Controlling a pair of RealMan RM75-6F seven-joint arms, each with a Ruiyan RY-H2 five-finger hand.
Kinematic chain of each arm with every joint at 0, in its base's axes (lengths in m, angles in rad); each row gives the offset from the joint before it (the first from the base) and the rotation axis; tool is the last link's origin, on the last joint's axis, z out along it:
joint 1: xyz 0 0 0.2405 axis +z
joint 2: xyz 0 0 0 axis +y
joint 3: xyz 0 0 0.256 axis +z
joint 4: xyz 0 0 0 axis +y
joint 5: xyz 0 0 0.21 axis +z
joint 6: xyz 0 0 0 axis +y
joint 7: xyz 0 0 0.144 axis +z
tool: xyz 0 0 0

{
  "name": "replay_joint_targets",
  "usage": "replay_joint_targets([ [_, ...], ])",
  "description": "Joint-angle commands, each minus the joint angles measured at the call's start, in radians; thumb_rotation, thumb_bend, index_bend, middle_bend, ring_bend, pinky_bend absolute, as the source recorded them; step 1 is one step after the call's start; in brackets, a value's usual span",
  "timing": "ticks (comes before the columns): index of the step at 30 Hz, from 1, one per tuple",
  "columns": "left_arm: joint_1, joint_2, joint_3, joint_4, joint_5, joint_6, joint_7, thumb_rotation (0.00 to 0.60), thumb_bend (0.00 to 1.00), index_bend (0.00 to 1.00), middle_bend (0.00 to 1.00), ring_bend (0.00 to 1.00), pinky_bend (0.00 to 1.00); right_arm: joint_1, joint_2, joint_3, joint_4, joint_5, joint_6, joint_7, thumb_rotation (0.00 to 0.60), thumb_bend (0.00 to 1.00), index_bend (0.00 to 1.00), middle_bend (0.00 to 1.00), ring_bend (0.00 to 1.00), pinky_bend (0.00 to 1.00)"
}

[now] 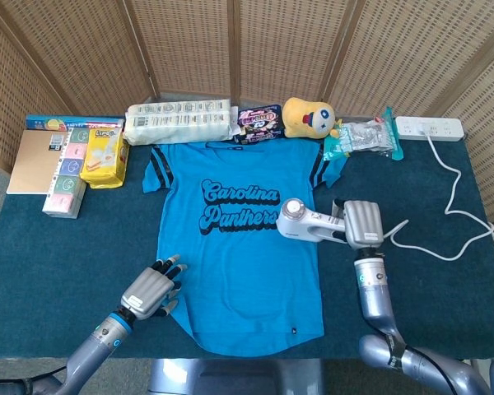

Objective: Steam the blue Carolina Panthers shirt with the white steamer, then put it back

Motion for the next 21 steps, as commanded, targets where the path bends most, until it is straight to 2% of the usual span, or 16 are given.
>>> replay_joint_targets([
  [1,0.001,0.001,0.000,-0.003,-0.002,0.001,0.003,0.525,0.44,0.63,0.21,0.07,0.20,0.027,-0.014,0.042,0.075,0.042,-0.017,0.023,0.600,0.33,0.67,0.69,0.74,0.73],
  [8,0.002,0.002,-0.001,-0.007,-0.008,0.003,0.013,0.526,0.44,0.63,0.21,0.07,0.20,0.052,-0.029,0.069,0.189,0.075,-0.050,0.055,0.600,0.33,0.67,0.69,0.73,0.71],
  [12,0.003,-0.002,-0.002,-0.009,-0.021,0.000,0.025,0.522,0.44,0.63,0.21,0.07,0.20,0.069,-0.050,0.062,0.336,0.071,-0.086,0.118,0.600,0.33,0.67,0.69,0.73,0.69],
  [21,0.003,-0.006,-0.003,-0.011,-0.031,-0.001,0.038,0.524,0.44,0.63,0.21,0.07,0.20,0.096,-0.104,0.067,0.521,0.076,-0.112,0.197,0.600,0.33,0.67,0.69,0.72,0.68],
])
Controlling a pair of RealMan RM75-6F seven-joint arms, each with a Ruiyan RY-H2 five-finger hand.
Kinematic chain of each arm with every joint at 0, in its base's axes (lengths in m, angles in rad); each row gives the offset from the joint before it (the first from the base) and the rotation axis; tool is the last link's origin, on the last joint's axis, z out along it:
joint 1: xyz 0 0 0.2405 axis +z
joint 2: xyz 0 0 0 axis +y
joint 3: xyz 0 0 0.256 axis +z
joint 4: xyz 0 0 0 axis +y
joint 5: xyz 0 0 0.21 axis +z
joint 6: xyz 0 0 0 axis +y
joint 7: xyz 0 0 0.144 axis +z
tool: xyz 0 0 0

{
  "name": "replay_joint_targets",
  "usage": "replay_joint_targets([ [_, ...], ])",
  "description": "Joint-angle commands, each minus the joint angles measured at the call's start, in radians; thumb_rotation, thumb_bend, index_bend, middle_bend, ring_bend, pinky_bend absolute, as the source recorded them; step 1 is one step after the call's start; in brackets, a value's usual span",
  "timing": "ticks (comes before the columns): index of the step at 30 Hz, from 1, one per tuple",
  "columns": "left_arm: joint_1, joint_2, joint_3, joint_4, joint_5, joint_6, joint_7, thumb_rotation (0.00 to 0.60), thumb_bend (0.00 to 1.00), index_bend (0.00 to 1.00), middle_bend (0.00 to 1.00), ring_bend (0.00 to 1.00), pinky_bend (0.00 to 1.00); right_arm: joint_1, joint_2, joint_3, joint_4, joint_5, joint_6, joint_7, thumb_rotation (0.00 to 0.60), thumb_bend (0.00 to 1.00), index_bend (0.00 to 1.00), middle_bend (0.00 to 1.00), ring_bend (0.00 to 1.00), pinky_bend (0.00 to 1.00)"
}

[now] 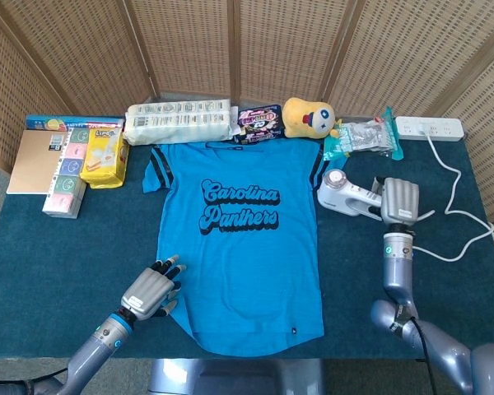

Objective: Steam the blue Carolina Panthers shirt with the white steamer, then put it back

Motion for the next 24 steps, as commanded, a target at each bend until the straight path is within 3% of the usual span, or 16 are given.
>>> replay_joint_targets([
  [1,0.001,0.002,0.000,-0.002,-0.002,0.002,0.001,0.522,0.44,0.63,0.21,0.07,0.20,0.016,-0.027,0.004,0.068,0.006,-0.018,0.033,0.600,0.33,0.67,0.69,0.72,0.68],
  [24,0.009,0.018,0.012,-0.032,0.050,0.036,-0.009,0.518,0.44,0.63,0.21,0.07,0.20,0.012,-0.096,-0.036,0.264,-0.010,-0.060,0.090,0.600,0.32,0.63,0.65,0.66,0.63],
])
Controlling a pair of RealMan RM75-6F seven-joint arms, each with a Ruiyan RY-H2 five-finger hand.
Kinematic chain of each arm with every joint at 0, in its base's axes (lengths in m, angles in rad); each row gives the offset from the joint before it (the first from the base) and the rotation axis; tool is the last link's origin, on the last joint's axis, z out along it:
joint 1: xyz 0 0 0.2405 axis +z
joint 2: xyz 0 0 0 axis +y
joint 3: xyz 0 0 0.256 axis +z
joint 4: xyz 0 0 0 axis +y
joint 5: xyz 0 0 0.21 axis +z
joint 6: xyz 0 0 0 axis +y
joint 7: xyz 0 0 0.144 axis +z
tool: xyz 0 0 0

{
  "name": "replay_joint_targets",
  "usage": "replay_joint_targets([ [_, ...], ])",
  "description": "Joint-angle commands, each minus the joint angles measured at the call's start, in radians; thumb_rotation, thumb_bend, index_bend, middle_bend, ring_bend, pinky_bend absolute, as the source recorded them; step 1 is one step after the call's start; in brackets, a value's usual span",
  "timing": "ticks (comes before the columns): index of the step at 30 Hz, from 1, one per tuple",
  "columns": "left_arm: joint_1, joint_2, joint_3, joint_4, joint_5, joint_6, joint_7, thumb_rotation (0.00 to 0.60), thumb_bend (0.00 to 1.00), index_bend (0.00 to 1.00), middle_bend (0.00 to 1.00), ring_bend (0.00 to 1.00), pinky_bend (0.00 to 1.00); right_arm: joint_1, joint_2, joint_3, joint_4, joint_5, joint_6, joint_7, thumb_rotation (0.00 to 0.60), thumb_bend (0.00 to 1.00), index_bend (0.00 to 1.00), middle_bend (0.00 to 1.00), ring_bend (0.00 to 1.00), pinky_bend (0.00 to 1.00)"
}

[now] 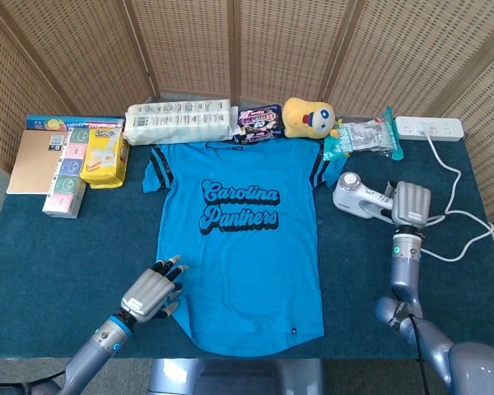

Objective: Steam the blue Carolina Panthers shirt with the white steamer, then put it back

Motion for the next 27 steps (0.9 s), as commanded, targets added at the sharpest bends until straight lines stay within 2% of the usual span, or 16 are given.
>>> replay_joint_targets([
  [1,0.002,0.001,0.001,0.001,0.002,0.002,-0.003,0.518,0.44,0.63,0.21,0.07,0.20,-0.003,-0.006,-0.012,0.014,-0.011,-0.005,0.001,0.600,0.32,0.62,0.64,0.65,0.62],
  [6,0.003,0.003,0.002,0.002,0.008,0.004,-0.008,0.520,0.44,0.63,0.21,0.07,0.20,-0.009,-0.010,-0.021,0.025,-0.019,-0.008,0.004,0.600,0.31,0.52,0.57,0.58,0.56],
  [12,0.005,0.004,0.004,0.002,0.013,0.005,-0.010,0.513,0.44,0.63,0.21,0.07,0.20,-0.015,-0.018,-0.035,0.033,-0.027,-0.020,-0.011,0.600,0.31,0.33,0.39,0.36,0.34],
  [16,0.007,0.007,0.003,0.001,0.013,0.007,-0.010,0.524,0.44,0.63,0.21,0.07,0.20,-0.018,-0.016,-0.047,0.036,-0.036,-0.022,-0.035,0.600,0.30,0.22,0.29,0.25,0.25],
  [22,0.010,0.005,0.003,0.004,0.013,0.007,-0.011,0.513,0.44,0.63,0.21,0.07,0.20,-0.035,0.003,-0.060,0.008,-0.048,-0.015,-0.050,0.600,0.29,0.08,0.19,0.16,0.15],
  [27,0.009,0.004,0.002,0.004,0.015,0.005,-0.010,0.517,0.44,0.63,0.21,0.07,0.20,-0.047,0.013,-0.059,-0.021,-0.045,-0.011,-0.054,0.600,0.25,0.03,0.15,0.12,0.11],
])
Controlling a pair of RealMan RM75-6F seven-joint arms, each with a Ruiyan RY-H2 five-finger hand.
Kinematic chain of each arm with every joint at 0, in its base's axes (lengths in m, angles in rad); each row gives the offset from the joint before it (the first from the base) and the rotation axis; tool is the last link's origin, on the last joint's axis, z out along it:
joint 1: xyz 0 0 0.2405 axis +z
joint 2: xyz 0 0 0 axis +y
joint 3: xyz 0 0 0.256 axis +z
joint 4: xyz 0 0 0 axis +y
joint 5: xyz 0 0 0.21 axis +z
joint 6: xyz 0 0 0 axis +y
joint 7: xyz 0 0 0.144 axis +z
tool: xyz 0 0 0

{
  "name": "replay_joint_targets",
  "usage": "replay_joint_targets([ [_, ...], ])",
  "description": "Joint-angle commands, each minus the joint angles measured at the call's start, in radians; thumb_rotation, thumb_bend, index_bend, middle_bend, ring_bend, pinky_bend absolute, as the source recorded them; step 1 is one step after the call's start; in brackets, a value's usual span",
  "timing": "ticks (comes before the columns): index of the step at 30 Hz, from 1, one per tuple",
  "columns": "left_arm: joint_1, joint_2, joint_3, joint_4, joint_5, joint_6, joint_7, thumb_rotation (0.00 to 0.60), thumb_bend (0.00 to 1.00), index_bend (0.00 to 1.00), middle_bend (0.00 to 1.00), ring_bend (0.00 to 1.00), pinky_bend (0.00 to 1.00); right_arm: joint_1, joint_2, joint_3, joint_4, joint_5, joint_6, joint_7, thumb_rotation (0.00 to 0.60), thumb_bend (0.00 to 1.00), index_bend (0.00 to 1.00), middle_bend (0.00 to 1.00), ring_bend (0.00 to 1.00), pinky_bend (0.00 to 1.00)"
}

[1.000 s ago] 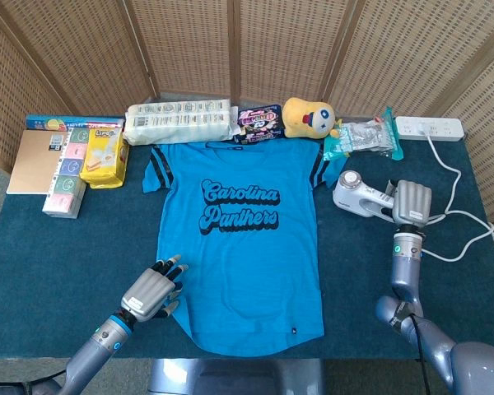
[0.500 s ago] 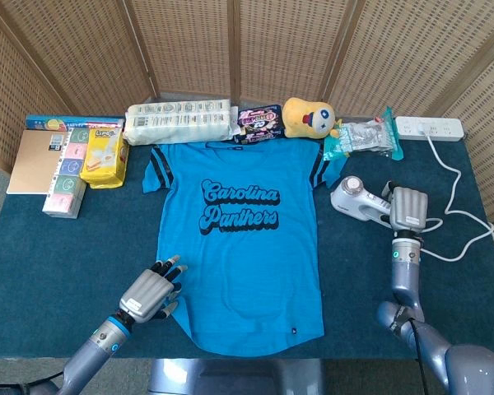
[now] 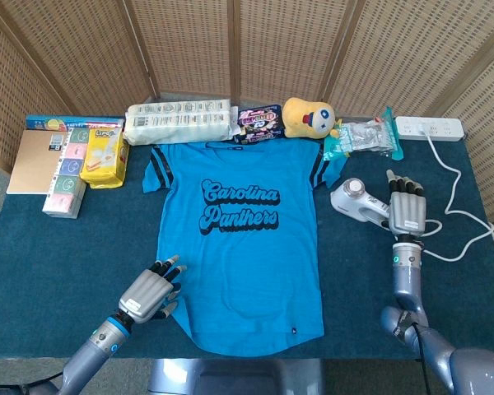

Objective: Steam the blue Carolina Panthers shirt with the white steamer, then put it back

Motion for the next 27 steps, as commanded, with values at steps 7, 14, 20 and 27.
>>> replay_joint_targets([
  [7,0.001,0.000,0.000,0.001,0.003,-0.001,0.000,0.516,0.44,0.63,0.21,0.07,0.20,-0.024,0.036,-0.005,-0.079,-0.005,0.019,-0.012,0.600,0.25,0.03,0.15,0.12,0.11],
  [14,0.002,0.017,0.006,-0.015,-0.001,-0.006,0.008,0.513,0.44,0.62,0.21,0.07,0.20,-0.066,0.123,-0.008,-0.267,-0.006,0.044,-0.021,0.600,0.25,0.03,0.16,0.13,0.12],
  [20,0.006,0.066,0.019,-0.081,-0.037,-0.019,0.071,0.513,0.36,0.39,0.21,0.07,0.19,-0.111,0.215,-0.029,-0.427,-0.010,0.070,-0.052,0.600,0.25,0.03,0.16,0.13,0.12],
  [27,0.024,0.115,0.046,-0.146,-0.070,-0.012,0.129,0.509,0.32,0.32,0.21,0.06,0.18,-0.143,0.275,-0.042,-0.525,-0.030,0.114,-0.048,0.600,0.25,0.03,0.15,0.12,0.12],
])
